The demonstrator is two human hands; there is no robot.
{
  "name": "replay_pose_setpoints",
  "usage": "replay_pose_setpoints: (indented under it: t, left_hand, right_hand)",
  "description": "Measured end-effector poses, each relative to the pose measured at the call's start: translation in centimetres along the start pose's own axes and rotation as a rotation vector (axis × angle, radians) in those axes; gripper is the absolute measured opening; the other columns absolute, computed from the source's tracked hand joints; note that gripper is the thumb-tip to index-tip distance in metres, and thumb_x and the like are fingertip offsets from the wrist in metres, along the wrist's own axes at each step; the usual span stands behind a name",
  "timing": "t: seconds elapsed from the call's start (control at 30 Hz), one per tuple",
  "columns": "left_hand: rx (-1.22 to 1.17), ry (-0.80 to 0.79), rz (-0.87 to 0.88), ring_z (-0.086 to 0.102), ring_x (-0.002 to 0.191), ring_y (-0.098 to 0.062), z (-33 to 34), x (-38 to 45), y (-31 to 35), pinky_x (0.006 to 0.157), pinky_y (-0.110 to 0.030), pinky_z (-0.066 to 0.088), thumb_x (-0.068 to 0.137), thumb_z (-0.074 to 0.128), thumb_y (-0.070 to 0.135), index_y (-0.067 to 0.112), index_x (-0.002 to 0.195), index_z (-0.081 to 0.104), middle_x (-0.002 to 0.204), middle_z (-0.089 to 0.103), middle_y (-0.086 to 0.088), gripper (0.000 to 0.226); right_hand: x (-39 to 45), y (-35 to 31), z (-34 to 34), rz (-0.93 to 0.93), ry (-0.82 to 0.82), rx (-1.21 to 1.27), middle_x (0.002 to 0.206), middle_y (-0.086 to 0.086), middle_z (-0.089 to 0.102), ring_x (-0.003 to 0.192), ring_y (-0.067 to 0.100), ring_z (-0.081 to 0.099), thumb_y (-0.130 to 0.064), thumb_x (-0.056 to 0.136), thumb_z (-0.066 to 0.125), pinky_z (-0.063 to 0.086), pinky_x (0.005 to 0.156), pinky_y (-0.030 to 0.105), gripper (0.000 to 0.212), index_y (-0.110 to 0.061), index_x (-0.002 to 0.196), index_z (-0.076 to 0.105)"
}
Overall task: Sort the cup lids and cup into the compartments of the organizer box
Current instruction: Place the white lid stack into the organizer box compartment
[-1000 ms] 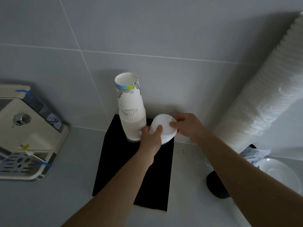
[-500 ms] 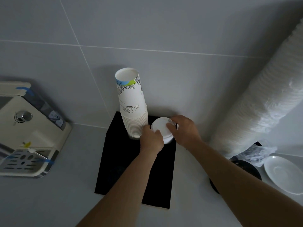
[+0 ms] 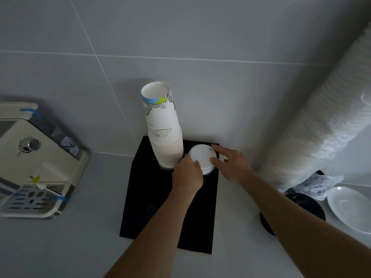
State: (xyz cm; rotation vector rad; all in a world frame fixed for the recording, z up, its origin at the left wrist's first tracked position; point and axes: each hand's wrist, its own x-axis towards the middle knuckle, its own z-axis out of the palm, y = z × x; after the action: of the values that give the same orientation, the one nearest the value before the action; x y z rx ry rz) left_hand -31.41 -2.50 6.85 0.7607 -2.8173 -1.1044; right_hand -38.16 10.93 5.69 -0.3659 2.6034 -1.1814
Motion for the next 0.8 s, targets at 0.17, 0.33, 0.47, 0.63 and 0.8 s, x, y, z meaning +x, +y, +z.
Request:
replay_pose_setpoints:
  t: [0.17, 0.33, 0.47, 0.63, 0.8]
  left_hand:
    - [0.126, -0.018, 0.209, 0.051, 0.122, -0.03, 0.0, -2.0, -1.3, 0.093, -0.042, 0.045, 0.095, 0.047, 0.018, 0.007, 0.134, 0.043, 0.135, 0.052, -0.01, 0.041]
    - [0.238, -0.071, 0.282, 0.044, 0.132, -0.031, 0.1, -2.2, -2.2, 0.099, -0.04, 0.042, 0.096, 0.042, 0.017, 0.009, 0.148, 0.026, 0.157, 0.028, -0.009, 0.055]
    - [0.27, -0.061, 0.331, 0.057, 0.112, -0.032, 0.2, -1.3, -2.6, 0.086, -0.043, 0.048, 0.093, 0.045, 0.016, 0.005, 0.13, 0.042, 0.134, 0.051, -0.01, 0.039]
    - [0.268, -0.057, 0.351, 0.058, 0.108, -0.033, 0.0, -1.0, -2.8, 0.083, -0.042, 0.047, 0.092, 0.045, 0.016, 0.004, 0.123, 0.046, 0.125, 0.056, -0.01, 0.033]
    - [0.215, -0.06, 0.343, 0.057, 0.111, -0.033, -0.2, -1.0, -2.9, 0.087, -0.042, 0.048, 0.093, 0.044, 0.014, 0.006, 0.127, 0.046, 0.127, 0.055, -0.01, 0.035]
  right_hand:
    - [-0.3, 0.0, 0.2, -0.032, 0.025, -0.035, 0.141, -0.002, 0.06, 0.124, 0.019, 0.058, -0.029, 0.093, 0.064, 0.043, 0.107, 0.027, 0.045, -0.028, 0.138, 0.058]
    - [-0.4, -0.1, 0.4, -0.05, 0.035, -0.138, 0.129, 0.002, 0.068, 0.095, 0.015, 0.063, -0.034, 0.095, 0.061, 0.038, 0.087, 0.016, 0.046, -0.029, 0.14, 0.055]
    - [-0.6, -0.2, 0.7, -0.088, 0.047, -0.17, 0.132, 0.001, 0.067, 0.112, 0.022, 0.066, -0.033, 0.094, 0.061, 0.043, 0.093, 0.022, 0.046, -0.027, 0.139, 0.057]
    - [-0.9, -0.5, 1.0, -0.079, 0.054, -0.197, 0.111, 0.01, 0.074, 0.093, 0.027, 0.067, -0.032, 0.095, 0.059, 0.04, 0.077, 0.022, 0.045, -0.026, 0.139, 0.057]
    - [-0.8, -0.9, 0.8, -0.051, 0.022, -0.219, 0.119, 0.011, 0.072, 0.104, 0.03, 0.066, -0.033, 0.097, 0.056, 0.045, 0.088, 0.027, 0.046, -0.026, 0.142, 0.053]
